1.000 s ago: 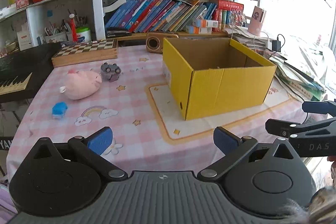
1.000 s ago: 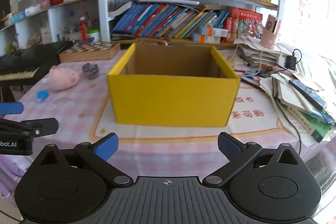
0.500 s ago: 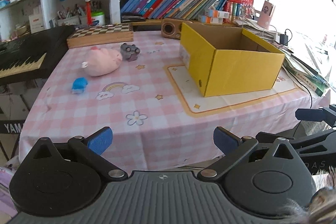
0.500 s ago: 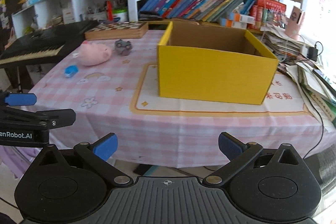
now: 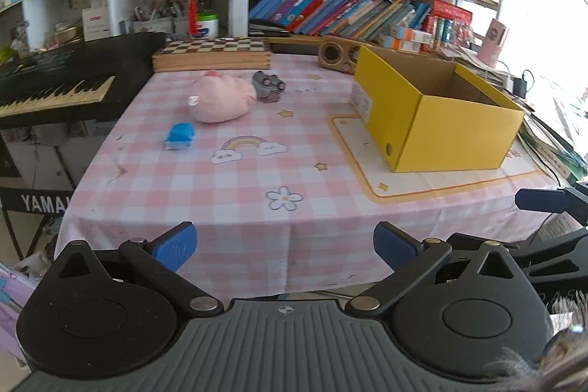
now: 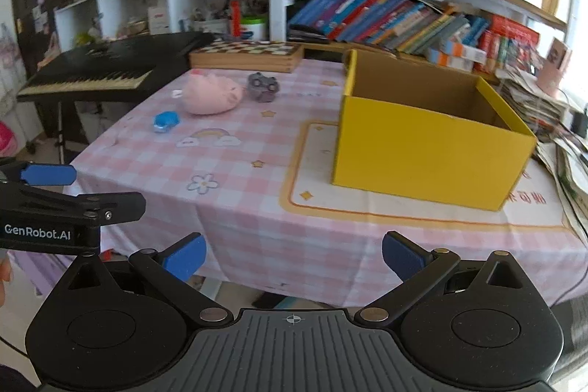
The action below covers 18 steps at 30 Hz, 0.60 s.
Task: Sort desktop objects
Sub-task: 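Move the left tool toward the blue object while the right tool approaches the grey toy car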
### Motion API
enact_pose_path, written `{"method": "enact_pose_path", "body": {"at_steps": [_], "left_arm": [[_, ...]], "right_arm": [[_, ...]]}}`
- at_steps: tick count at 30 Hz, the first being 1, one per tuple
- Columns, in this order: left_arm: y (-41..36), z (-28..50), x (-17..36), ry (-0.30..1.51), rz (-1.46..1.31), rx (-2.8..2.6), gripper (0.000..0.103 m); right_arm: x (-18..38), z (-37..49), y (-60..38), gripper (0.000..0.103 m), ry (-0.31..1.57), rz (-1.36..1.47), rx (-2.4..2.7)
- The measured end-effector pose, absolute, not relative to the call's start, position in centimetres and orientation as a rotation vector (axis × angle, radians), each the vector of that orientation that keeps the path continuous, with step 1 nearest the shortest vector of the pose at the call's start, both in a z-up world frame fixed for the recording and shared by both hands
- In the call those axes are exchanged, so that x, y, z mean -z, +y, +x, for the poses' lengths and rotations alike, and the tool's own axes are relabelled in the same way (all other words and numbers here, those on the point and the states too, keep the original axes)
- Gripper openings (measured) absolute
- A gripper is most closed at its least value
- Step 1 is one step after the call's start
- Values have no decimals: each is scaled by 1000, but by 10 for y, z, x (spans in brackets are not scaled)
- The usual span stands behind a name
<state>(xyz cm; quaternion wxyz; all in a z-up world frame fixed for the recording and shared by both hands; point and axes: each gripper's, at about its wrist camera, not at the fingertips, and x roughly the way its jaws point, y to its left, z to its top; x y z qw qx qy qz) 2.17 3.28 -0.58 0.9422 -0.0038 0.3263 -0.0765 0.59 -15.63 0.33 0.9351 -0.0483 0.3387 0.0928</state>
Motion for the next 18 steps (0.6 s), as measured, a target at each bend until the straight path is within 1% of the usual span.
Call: {"method": "enact_pose_path", "body": {"at_steps": [18], "left_arm": [[74,17,6,658,-39,88,103]], "right_arm": [[-3,12,-109,103,677,-179,-260]]}}
